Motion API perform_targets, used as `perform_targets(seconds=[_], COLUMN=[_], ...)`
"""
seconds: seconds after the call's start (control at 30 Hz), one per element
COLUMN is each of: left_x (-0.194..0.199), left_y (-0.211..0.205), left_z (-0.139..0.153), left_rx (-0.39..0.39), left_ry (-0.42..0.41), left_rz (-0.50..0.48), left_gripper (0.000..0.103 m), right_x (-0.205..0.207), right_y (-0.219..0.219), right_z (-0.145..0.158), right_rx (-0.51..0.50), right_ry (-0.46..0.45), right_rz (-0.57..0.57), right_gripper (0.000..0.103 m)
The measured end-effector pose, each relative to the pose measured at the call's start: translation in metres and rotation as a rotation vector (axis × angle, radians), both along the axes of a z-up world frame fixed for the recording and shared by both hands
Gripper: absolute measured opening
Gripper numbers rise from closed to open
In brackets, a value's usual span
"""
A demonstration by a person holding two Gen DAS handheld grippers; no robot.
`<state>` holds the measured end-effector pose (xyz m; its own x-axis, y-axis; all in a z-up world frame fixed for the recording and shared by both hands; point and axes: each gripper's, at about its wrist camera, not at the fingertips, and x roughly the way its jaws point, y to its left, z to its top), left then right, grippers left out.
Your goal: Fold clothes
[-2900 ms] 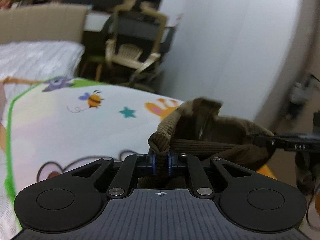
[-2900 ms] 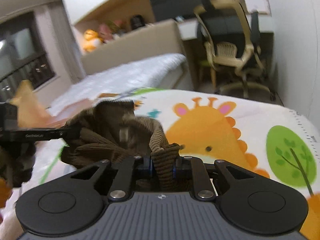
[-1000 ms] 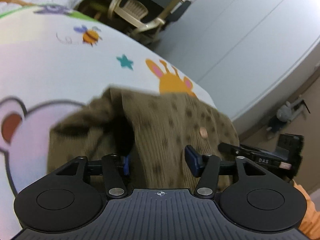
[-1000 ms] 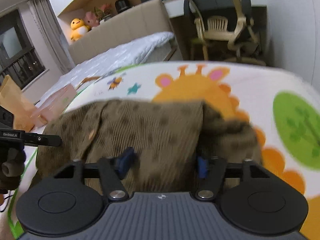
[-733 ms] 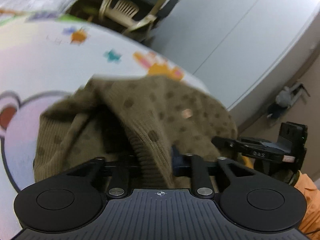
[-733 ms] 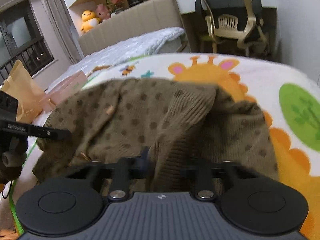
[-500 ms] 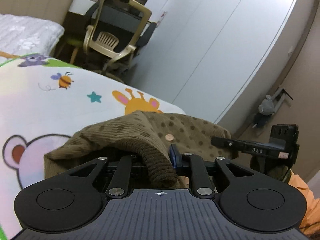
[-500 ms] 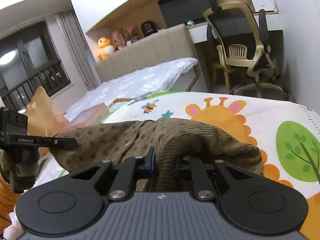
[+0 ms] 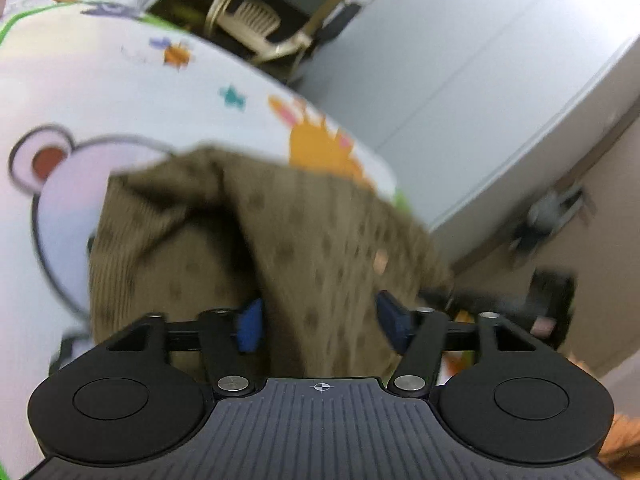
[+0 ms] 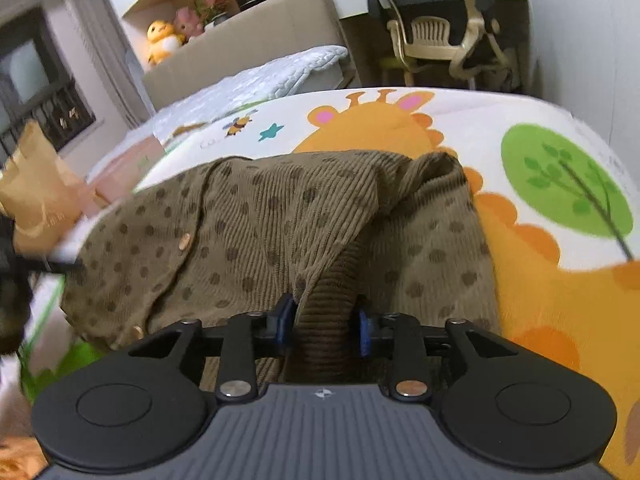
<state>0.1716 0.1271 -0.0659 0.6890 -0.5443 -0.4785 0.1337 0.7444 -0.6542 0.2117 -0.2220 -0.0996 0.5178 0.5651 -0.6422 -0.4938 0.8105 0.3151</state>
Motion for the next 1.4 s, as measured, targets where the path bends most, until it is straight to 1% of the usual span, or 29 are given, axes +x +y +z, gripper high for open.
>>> perform_targets(seconds=[0.07, 0.13, 0.17, 0.2, 0.23, 0.3, 0.33, 0.37, 0.4, 0.43, 0.47, 0.5, 0.53, 0.57, 0.6, 0.63, 0.7, 0.77, 0.8, 0.83, 0.9, 0.93, 1.0, 1.03, 1.13, 1.23, 1.33, 1.4], left_x=[0.017, 0.039, 0.05, 0.059, 0.064, 0.067, 0.067, 0.066, 0.063, 0.059, 0.054, 0.046, 0.037, 0.028, 0.02, 0.014, 0.01, 0.019, 0.025, 0.033, 0.051, 0.056, 0.06, 0.058, 0.048, 0.045, 0.044, 0.044], left_y=[0.009, 0.016, 0.019, 0.023, 0.028, 0.04, 0.045, 0.047, 0.046, 0.044, 0.041, 0.035, 0.028, 0.021, 0.013, 0.004, -0.017, -0.037, -0.046, -0.054, -0.065, -0.069, -0.074, -0.075, -0.074, -0.071, -0.07, -0.073], left_z=[-0.003, -0.012, -0.015, -0.016, -0.014, -0.006, -0.002, 0.002, 0.007, 0.01, 0.014, 0.018, 0.022, 0.027, 0.033, 0.039, 0.05, 0.055, 0.056, 0.052, 0.035, 0.023, 0.004, -0.003, -0.011, -0.011, -0.013, -0.014], left_rx=[-0.067, -0.137, -0.159, -0.169, -0.182, -0.218, -0.214, -0.179, -0.129, -0.072, -0.006, 0.07, 0.146, 0.213, 0.259, 0.284, 0.296, 0.279, 0.269, 0.261, 0.252, 0.259, 0.299, 0.328, 0.382, 0.386, 0.383, 0.393], left_ry=[0.016, 0.057, 0.072, 0.068, 0.047, -0.006, -0.018, -0.02, -0.017, -0.012, -0.008, -0.014, -0.028, -0.048, -0.075, -0.106, -0.177, -0.22, -0.235, -0.231, -0.162, -0.119, -0.068, -0.062, -0.08, -0.078, -0.084, -0.091], left_rz=[0.032, 0.058, 0.081, 0.12, 0.16, 0.231, 0.254, 0.262, 0.258, 0.25, 0.243, 0.231, 0.213, 0.191, 0.164, 0.134, 0.074, 0.036, 0.022, 0.015, 0.02, 0.024, 0.037, 0.045, 0.034, 0.034, 0.035, 0.033], left_gripper=[0.077, 0.078, 0.076, 0.075, 0.072, 0.072, 0.073, 0.073, 0.074, 0.076, 0.078, 0.078, 0.08, 0.082, 0.084, 0.087, 0.093, 0.094, 0.094, 0.095, 0.095, 0.095, 0.095, 0.095, 0.095, 0.095, 0.098, 0.099], right_x=[0.001, 0.001, 0.001, 0.0, -0.001, -0.004, -0.006, -0.006, -0.006, -0.006, -0.004, -0.004, -0.004, -0.005, -0.006, -0.006, -0.003, 0.006, 0.011, 0.018, 0.036, 0.045, 0.055, 0.055, 0.042, 0.028, 0.012, -0.001], right_y=[0.002, 0.003, 0.004, 0.004, 0.004, 0.005, 0.004, 0.004, 0.004, 0.004, 0.004, 0.004, 0.002, 0.0, -0.003, -0.005, -0.003, 0.01, 0.019, 0.03, 0.053, 0.064, 0.078, 0.081, 0.076, 0.072, 0.067, 0.063], right_z=[-0.001, -0.002, -0.002, -0.002, -0.002, -0.001, -0.001, -0.001, -0.001, 0.0, 0.002, 0.005, 0.01, 0.017, 0.024, 0.033, 0.051, 0.062, 0.064, 0.063, 0.049, 0.038, 0.014, 0.009, 0.015, 0.022, 0.027, 0.023], right_rx=[0.006, 0.011, 0.006, -0.003, -0.016, -0.032, -0.034, -0.037, -0.04, -0.046, -0.056, -0.071, -0.081, -0.082, -0.076, -0.061, -0.029, -0.014, -0.011, -0.004, -0.005, -0.027, -0.082, -0.096, -0.092, -0.088, -0.088, -0.115], right_ry=[-0.002, -0.004, -0.01, -0.018, -0.027, -0.044, -0.05, -0.057, -0.061, -0.061, -0.062, -0.068, -0.084, -0.106, -0.127, -0.148, -0.192, -0.232, -0.246, -0.25, -0.219, -0.193, -0.159, -0.155, -0.176, -0.197, -0.216, -0.218], right_rz=[-0.001, -0.001, 0.003, 0.009, 0.014, 0.017, 0.016, 0.016, 0.017, 0.014, 0.005, -0.009, -0.024, -0.033, -0.039, -0.044, -0.048, -0.035, -0.025, -0.011, 0.017, 0.02, 0.032, 0.037, 0.046, 0.056, 0.07, 0.091], right_gripper=[0.034, 0.034, 0.034, 0.034, 0.035, 0.035, 0.035, 0.036, 0.037, 0.04, 0.048, 0.053, 0.058, 0.058, 0.058, 0.06, 0.063, 0.069, 0.07, 0.072, 0.072, 0.072, 0.074, 0.076, 0.077, 0.078, 0.085, 0.087])
